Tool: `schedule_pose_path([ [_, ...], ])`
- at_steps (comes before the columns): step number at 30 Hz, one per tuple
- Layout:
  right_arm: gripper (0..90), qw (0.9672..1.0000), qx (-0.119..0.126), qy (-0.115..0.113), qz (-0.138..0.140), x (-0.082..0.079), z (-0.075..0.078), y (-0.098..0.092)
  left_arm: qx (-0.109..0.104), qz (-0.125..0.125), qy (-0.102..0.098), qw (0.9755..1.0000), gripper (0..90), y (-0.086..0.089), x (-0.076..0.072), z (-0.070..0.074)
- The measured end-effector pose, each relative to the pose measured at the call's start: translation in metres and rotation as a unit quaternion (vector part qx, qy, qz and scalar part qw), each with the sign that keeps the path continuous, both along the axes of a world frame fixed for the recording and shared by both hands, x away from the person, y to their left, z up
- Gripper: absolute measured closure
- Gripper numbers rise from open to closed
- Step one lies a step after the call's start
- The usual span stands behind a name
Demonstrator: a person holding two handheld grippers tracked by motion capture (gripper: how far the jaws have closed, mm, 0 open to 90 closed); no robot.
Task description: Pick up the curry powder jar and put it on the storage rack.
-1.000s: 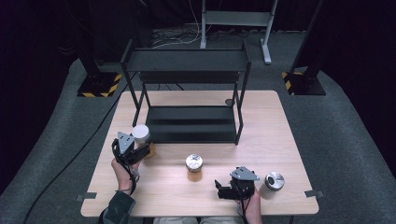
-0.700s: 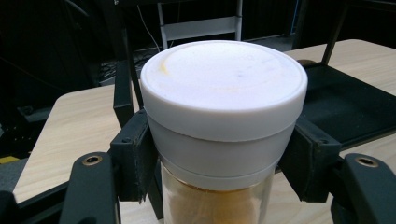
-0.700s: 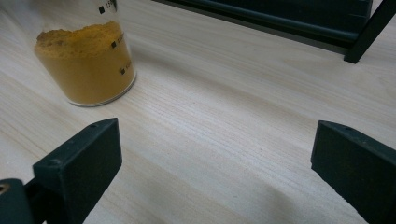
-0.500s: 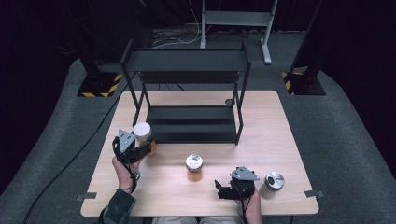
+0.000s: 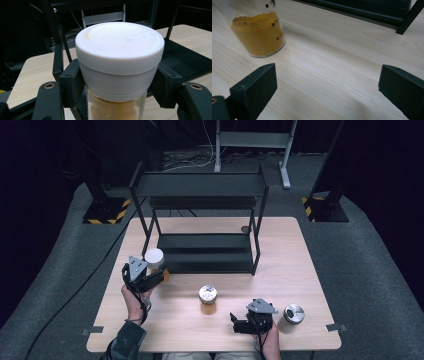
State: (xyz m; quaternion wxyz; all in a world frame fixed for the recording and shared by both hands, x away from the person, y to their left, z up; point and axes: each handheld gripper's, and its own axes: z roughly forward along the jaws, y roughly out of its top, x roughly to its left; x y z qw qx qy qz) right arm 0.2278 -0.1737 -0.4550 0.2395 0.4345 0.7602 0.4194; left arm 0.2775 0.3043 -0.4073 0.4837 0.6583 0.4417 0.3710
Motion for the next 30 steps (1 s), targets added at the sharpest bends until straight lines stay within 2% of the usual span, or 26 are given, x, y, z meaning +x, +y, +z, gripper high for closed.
schedule_pose_path([
  [19, 1.1, 1.0, 0.0, 0.001, 0.001, 0.001, 0.0, 0.0, -0.004, -0.009, -0.006, 0.9999, 34.5, -0.006, 0.006, 0.008],
  [30, 1.2, 1.0, 0.0, 0.001, 0.002, 0.0, 0.0, 0.0, 0.002, -0.014, -0.008, 0.9999, 34.5, -0.01, 0.01, 0.013],
])
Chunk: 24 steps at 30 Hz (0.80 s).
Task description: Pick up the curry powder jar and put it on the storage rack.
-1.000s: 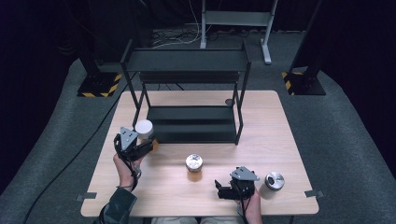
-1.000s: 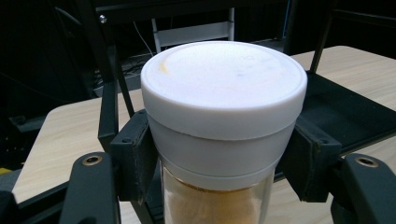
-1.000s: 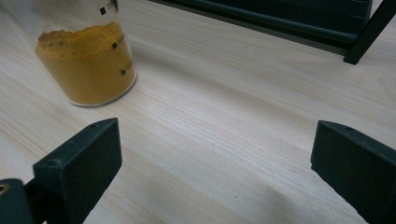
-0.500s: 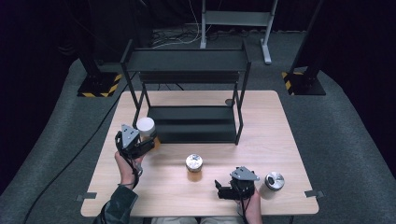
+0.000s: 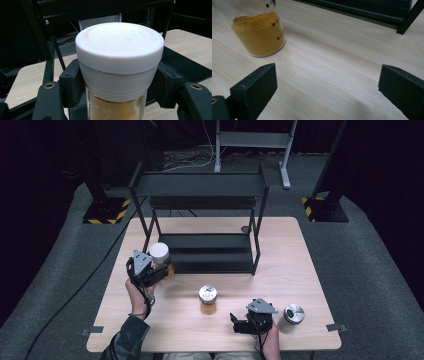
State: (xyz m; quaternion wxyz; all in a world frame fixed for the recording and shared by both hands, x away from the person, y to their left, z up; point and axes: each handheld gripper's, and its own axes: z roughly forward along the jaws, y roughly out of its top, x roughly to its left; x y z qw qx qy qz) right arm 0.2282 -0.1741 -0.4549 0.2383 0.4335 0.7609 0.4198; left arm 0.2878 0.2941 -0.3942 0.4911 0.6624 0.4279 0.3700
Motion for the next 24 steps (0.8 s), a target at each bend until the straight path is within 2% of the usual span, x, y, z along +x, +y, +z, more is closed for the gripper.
schedule_pose_path([
  [24, 1.3, 1.0, 0.001, -0.001, 0.0, 0.0, 0.0, 0.0, 0.001, -0.004, 0.005, 1.0, 34.5, -0.005, 0.011, 0.005],
])
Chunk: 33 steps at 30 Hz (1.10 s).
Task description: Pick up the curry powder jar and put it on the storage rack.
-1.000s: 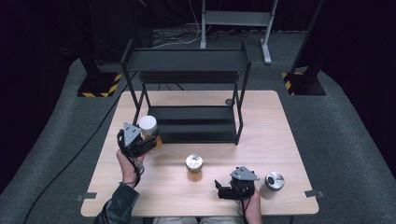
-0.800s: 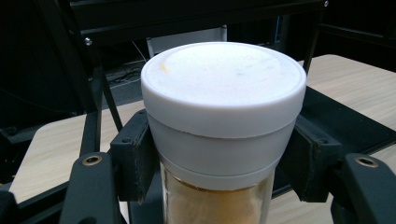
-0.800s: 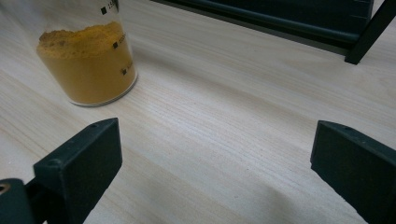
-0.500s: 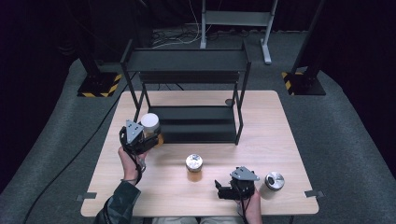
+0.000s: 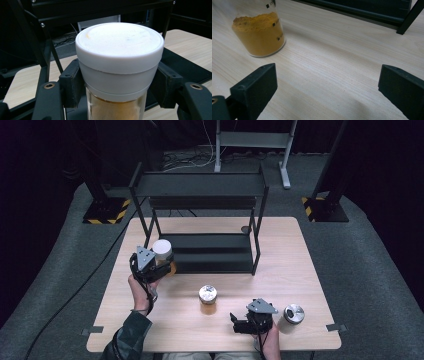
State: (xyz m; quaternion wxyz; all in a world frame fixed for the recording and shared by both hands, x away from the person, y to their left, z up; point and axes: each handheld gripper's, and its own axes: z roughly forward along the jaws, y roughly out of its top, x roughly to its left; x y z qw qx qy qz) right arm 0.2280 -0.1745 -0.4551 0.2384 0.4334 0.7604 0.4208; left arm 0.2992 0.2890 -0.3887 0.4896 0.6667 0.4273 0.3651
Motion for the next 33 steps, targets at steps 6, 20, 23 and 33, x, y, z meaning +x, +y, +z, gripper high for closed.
schedule_pose_path([
  [6, 1.3, 1.0, 0.0, 0.0, 0.0, 0.0, 0.0, 0.0, 0.002, 0.001, 0.001, 1.0, 34.4, -0.001, 0.003, 0.0],
  [20, 1.4, 1.0, 0.0, 0.001, 0.0, 0.0, 0.0, 0.0, 0.003, 0.002, 0.005, 1.0, 34.4, -0.003, 0.009, 0.001],
  [23, 1.4, 1.0, -0.001, 0.0, 0.001, 0.0, 0.0, 0.0, 0.003, 0.002, 0.006, 1.0, 34.4, -0.004, 0.011, 0.0],
  [33, 1.4, 1.0, 0.0, 0.001, 0.002, 0.0, 0.0, 0.0, 0.007, -0.001, 0.007, 1.0, 34.4, -0.007, 0.015, 0.002],
])
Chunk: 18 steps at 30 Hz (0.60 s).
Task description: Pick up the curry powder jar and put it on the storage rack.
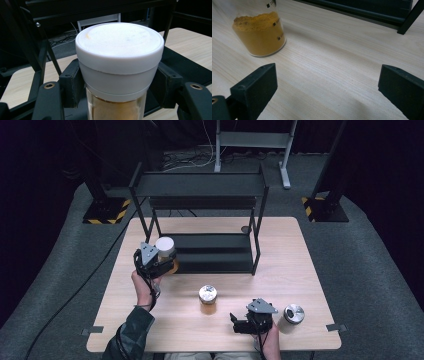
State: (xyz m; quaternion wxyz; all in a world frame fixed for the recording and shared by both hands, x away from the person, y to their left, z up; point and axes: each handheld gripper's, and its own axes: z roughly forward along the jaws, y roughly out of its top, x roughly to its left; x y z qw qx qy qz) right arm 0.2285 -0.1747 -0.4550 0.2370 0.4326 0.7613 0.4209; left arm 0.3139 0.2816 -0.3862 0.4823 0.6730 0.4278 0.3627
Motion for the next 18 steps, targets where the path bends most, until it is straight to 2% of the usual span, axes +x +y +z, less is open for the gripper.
schedule_pose_path([
  [18, 1.4, 1.0, 0.0, -0.001, -0.001, -0.0006, -0.0002, 0.0001, 0.0, 0.001, 0.006, 1.0, 34.4, -0.0019, 0.0075, -0.0007],
])
